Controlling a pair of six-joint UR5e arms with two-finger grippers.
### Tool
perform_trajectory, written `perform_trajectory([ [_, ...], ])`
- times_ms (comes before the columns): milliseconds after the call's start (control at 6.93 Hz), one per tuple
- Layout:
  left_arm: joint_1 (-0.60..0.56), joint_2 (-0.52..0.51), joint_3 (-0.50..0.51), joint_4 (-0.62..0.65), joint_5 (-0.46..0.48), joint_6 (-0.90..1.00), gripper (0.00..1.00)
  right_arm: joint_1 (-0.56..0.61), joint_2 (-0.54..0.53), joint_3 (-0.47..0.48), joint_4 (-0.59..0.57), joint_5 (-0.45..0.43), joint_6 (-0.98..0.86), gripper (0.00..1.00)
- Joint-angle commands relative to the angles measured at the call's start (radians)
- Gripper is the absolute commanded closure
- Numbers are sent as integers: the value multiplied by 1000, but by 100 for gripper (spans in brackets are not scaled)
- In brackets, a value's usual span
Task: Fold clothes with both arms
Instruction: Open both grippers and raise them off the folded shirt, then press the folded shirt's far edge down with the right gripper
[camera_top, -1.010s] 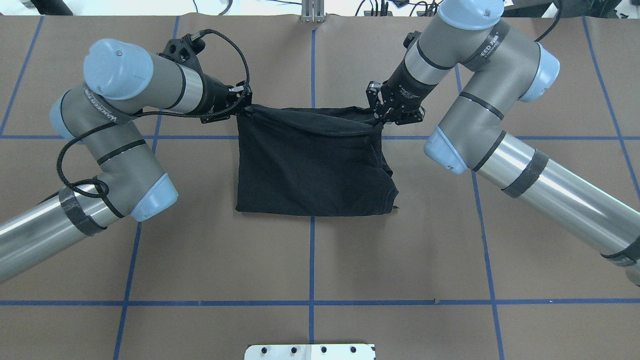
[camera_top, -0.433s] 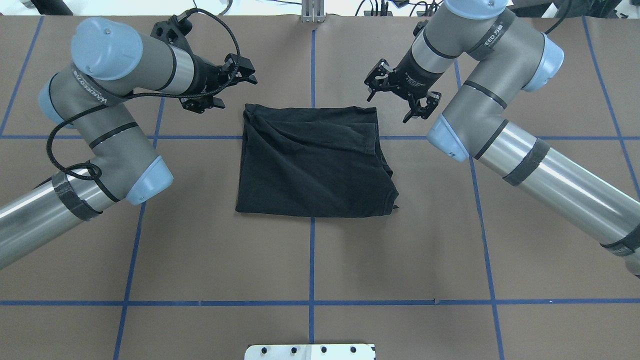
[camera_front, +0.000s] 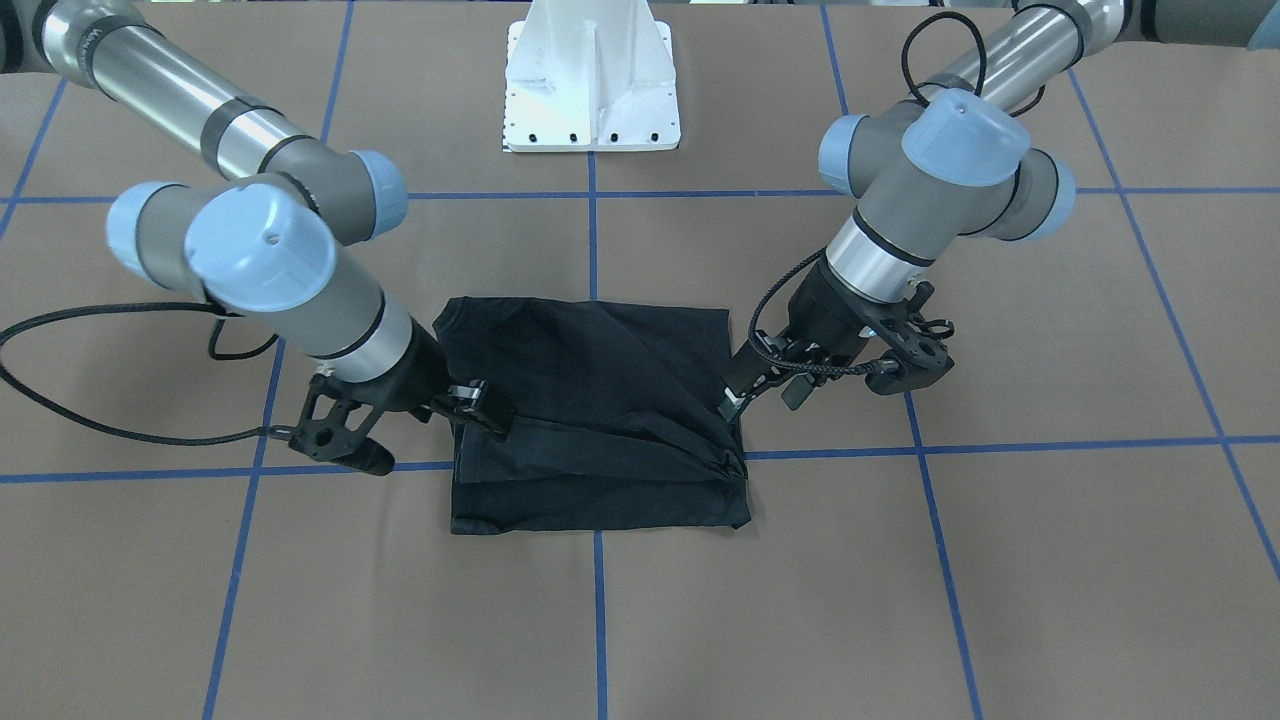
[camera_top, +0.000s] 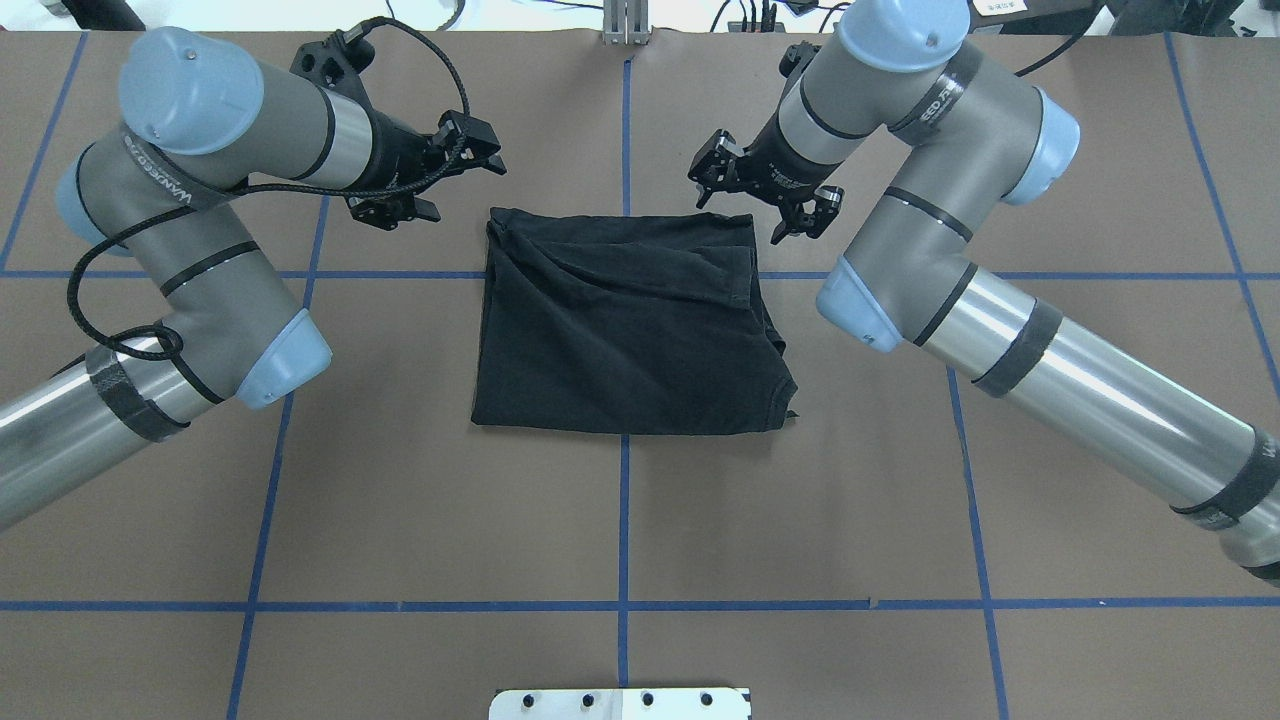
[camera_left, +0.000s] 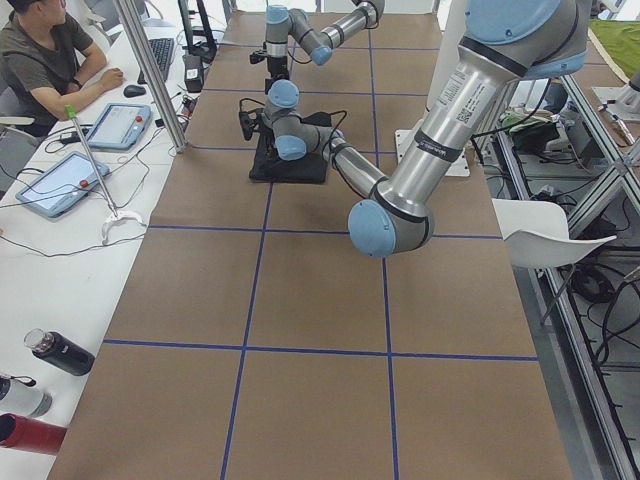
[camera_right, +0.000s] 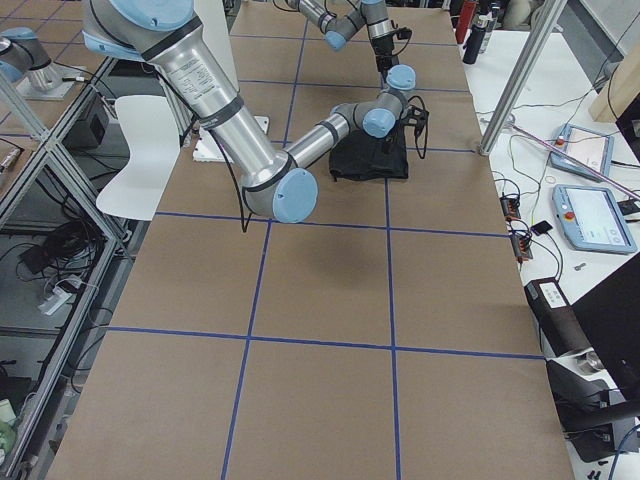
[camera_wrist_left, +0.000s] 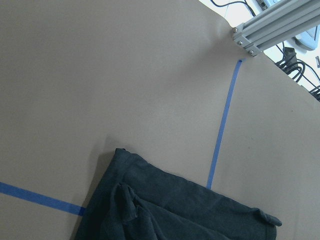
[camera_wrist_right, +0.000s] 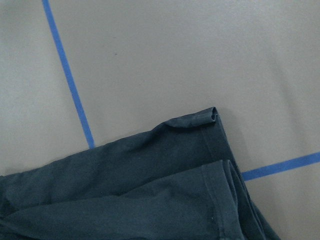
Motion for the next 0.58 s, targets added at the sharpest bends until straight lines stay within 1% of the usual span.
perform_trajectory([
  [0, 0, 20, 3, -1, -4, 30, 1, -63, 6, 5, 8, -149, -229, 2],
  [144, 0, 24, 4, -5, -7, 30, 1, -95, 6, 5, 8, -204, -343, 2],
  [288, 0, 31, 4, -9, -9, 30, 1, -111, 12, 3, 8, -230, -371, 2],
  [433, 1, 29, 3, -12, -9, 30, 1, -113, 18, 1, 8, -229, -375, 2],
])
